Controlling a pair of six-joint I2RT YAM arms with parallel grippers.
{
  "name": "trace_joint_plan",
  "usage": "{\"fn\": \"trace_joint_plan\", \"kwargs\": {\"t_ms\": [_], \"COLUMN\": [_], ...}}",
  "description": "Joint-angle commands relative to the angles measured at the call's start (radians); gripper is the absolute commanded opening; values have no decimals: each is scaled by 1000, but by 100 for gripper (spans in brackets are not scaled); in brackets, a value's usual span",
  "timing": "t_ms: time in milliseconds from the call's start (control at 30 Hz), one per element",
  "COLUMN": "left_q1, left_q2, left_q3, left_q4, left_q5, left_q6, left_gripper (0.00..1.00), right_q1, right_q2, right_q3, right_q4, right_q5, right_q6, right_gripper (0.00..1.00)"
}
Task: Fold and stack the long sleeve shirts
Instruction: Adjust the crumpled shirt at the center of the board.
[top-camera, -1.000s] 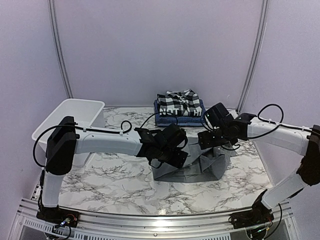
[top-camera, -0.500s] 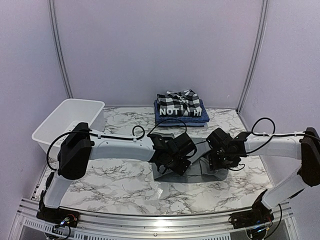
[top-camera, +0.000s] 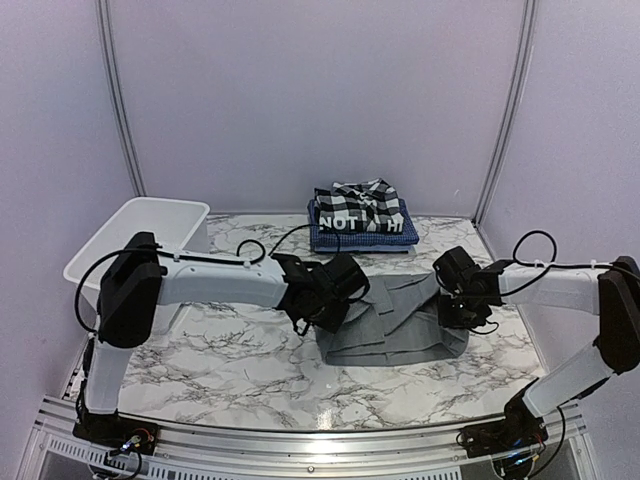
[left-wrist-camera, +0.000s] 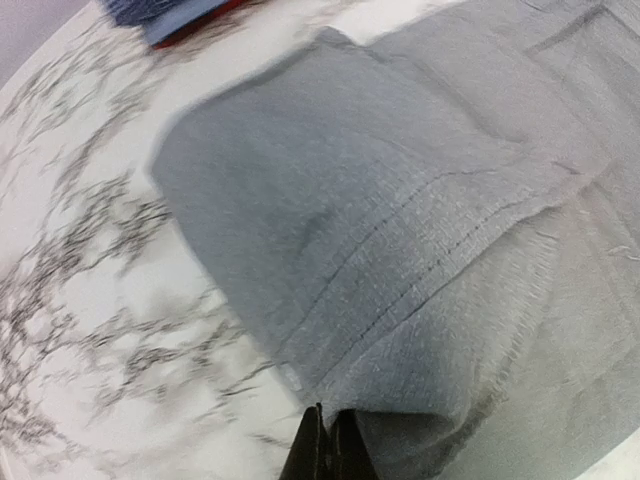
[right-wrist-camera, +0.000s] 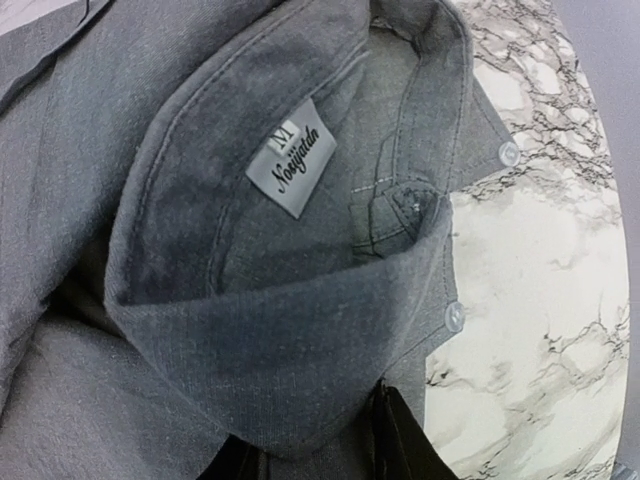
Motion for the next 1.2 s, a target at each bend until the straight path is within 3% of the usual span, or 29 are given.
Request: {"fn": "trace_joint_plan", "kwargs": {"t_ms": [0,267,300,367,633,800,967,1167], "left_q1": [104,206,208,208,207,201,204,219], "left_q2": [-198,-471,-494,-526,-613,-704,-735,-619], "left_q3": [-142,-530,-574,-651,-868,-912,-879,-739], "left_q4": [-7,77,98,141,248,250,232,229], "left_q5": [-66,-42,-27,16,124,86,43,81], "left_q6": [-127,-328,-346,-381,-524,-508,-476,-349], "left_gripper": [0,0,3,11,15,38,49,54], "right_q1": [-54,-78,-78,-78,-78,-77,-71,15], "right_q2": [-15,8,10,10,10,-24,-83,-128], "right_q3": [18,27,25,20,11,9,31,132], "right_q4": [30,50,52,57,48,38,7,-51], "right_q5": [6,-30,-36,-41,-23,-25,-20,39], "right_q6": [-39,-74,-77,-84,-101,-106,-117,-107], "right_gripper": [29,30,30,31,33,39,49,61]}}
